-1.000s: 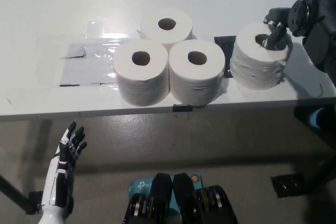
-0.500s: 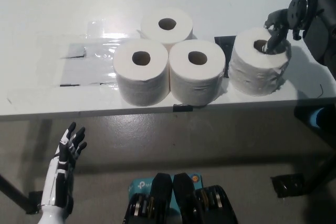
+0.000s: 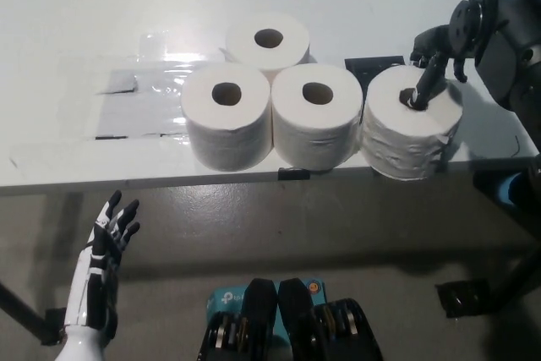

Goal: A few rolls of toilet paper are kept infront of the robot and the robot uses its right hand to lift one of the rolls and and places it on top of the other rolls to stack it.

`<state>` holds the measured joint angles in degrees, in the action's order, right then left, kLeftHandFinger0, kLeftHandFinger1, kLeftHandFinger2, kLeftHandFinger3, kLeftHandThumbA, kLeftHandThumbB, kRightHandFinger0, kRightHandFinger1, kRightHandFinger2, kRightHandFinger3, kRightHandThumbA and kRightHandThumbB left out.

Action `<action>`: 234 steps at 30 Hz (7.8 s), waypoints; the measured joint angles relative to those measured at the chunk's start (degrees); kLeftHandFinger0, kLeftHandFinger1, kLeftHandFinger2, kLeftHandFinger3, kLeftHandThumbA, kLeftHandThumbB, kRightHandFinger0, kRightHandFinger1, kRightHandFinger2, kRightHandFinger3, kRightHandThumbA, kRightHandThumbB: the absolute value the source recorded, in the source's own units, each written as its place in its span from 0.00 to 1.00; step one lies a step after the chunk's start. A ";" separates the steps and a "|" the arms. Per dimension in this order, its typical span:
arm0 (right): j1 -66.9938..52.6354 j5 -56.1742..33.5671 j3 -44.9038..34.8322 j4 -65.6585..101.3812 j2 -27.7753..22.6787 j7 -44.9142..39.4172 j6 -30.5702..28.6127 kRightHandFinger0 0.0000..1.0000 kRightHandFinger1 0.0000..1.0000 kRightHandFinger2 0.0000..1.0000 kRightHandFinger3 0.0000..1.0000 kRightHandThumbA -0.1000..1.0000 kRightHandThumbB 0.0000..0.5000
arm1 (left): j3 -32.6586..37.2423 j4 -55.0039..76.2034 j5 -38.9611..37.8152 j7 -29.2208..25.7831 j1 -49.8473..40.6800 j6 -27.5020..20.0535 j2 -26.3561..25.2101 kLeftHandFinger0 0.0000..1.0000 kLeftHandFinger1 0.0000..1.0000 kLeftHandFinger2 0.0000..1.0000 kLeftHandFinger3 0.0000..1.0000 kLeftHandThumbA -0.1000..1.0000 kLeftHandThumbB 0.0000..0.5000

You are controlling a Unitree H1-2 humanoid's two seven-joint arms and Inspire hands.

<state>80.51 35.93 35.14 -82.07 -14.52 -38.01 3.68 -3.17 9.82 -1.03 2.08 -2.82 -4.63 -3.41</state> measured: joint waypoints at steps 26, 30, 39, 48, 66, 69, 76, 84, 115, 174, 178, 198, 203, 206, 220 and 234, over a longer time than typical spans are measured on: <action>-7.83 -7.56 -17.61 2.75 -4.64 14.98 -2.91 0.00 0.00 0.19 0.15 0.75 0.12 | -0.21 0.12 -0.13 0.00 -0.06 0.01 -0.54 1.00 0.84 0.87 1.00 1.00 0.34; -9.29 -8.43 -18.92 3.79 -4.67 18.56 -4.20 0.00 0.00 0.01 0.03 0.68 0.05 | -0.21 0.11 -0.27 0.00 -0.21 0.02 -0.53 1.00 0.83 0.86 1.00 1.00 0.25; -14.75 -15.46 -32.94 4.22 -4.48 28.27 -7.46 0.00 0.00 0.00 0.00 0.63 0.05 | -0.40 0.12 -0.77 0.00 -0.74 0.01 -0.55 1.00 0.78 0.83 1.00 1.00 0.16; -20.19 -24.60 -45.66 4.22 -4.05 34.26 -10.98 0.00 0.00 0.00 0.00 0.63 0.04 | -0.96 0.27 -1.25 0.00 -2.99 -0.16 -0.55 1.00 0.75 0.80 1.00 1.00 0.07; -18.24 -30.60 -47.93 16.12 -4.30 38.69 -11.77 0.00 0.00 0.00 0.05 0.59 0.07 | -1.55 0.27 -1.92 0.00 -3.78 -0.25 -0.54 1.00 0.73 0.81 1.00 1.00 0.00; -17.25 -30.53 -46.35 20.58 -4.31 38.85 -11.27 0.00 0.00 0.00 0.00 0.65 0.10 | -1.55 0.27 -1.91 0.00 -3.93 -0.28 -0.54 1.00 0.71 0.79 1.00 1.00 0.01; -17.13 -29.37 -41.15 34.64 -3.73 38.70 -6.88 0.01 0.00 0.00 0.00 0.61 0.02 | -1.54 0.22 -1.85 0.00 -4.17 -0.28 -0.55 0.99 0.69 0.78 1.00 1.00 0.04; -17.07 -28.16 -32.64 50.26 -3.49 34.28 2.30 0.00 0.00 0.00 0.00 0.55 0.01 | -1.50 0.03 -1.84 0.01 -4.20 -0.39 -0.55 0.98 0.69 0.78 1.00 1.00 0.03; -14.25 -19.28 -13.82 45.49 -1.79 22.20 9.47 0.00 0.00 0.23 0.32 0.54 0.00 | -0.89 0.04 -1.59 0.02 -4.24 -0.94 -1.04 0.97 0.65 0.75 1.00 1.00 0.12; 1.75 -6.99 -0.65 19.97 3.92 13.46 -0.35 0.04 0.16 0.25 0.58 0.74 0.41 | -0.30 0.93 -0.71 0.02 -3.00 -0.82 -1.53 0.98 0.62 0.70 1.00 1.00 0.14; 2.49 -6.79 -0.30 18.36 4.22 12.47 -0.55 0.57 0.76 1.00 1.00 0.92 0.69 | -0.26 1.22 -0.65 0.02 -3.02 -0.76 -1.55 0.98 0.62 0.70 1.00 1.00 0.13; 1.19 -8.00 -7.83 22.74 4.15 11.99 -1.61 1.00 1.00 1.00 1.00 1.00 0.88 | 0.17 1.58 -0.45 0.21 -2.97 -0.06 -1.72 0.99 0.61 0.69 1.00 1.00 0.16; 1.41 -8.02 -10.35 25.41 3.89 13.68 -1.63 1.00 1.00 1.00 1.00 1.00 0.80 | 0.32 1.59 -0.25 0.21 -2.81 0.19 -1.77 0.99 0.62 0.70 1.00 1.00 0.22; 1.63 -8.53 -13.35 27.18 3.74 14.96 -1.76 1.00 1.00 1.00 1.00 1.00 0.87 | 0.39 1.59 -0.24 0.21 -2.76 0.20 -1.78 1.00 0.62 0.71 1.00 1.00 0.19; -9.10 -11.21 -29.08 55.12 -1.95 18.19 -1.37 1.00 1.00 1.00 1.00 1.00 0.54 | 0.52 0.61 -0.29 0.20 -1.54 0.22 -1.48 1.00 1.00 1.00 1.00 1.00 0.41; -46.41 -15.16 -40.18 82.13 0.86 19.28 -0.11 1.00 1.00 1.00 1.00 1.00 0.44 | 0.66 -3.18 -0.33 0.22 1.21 1.10 -1.40 1.00 1.00 1.00 1.00 1.00 1.00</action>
<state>34.09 20.77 -5.04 0.06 -13.66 -18.73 3.57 -2.51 6.64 -1.36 2.30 -1.61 -3.53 -4.81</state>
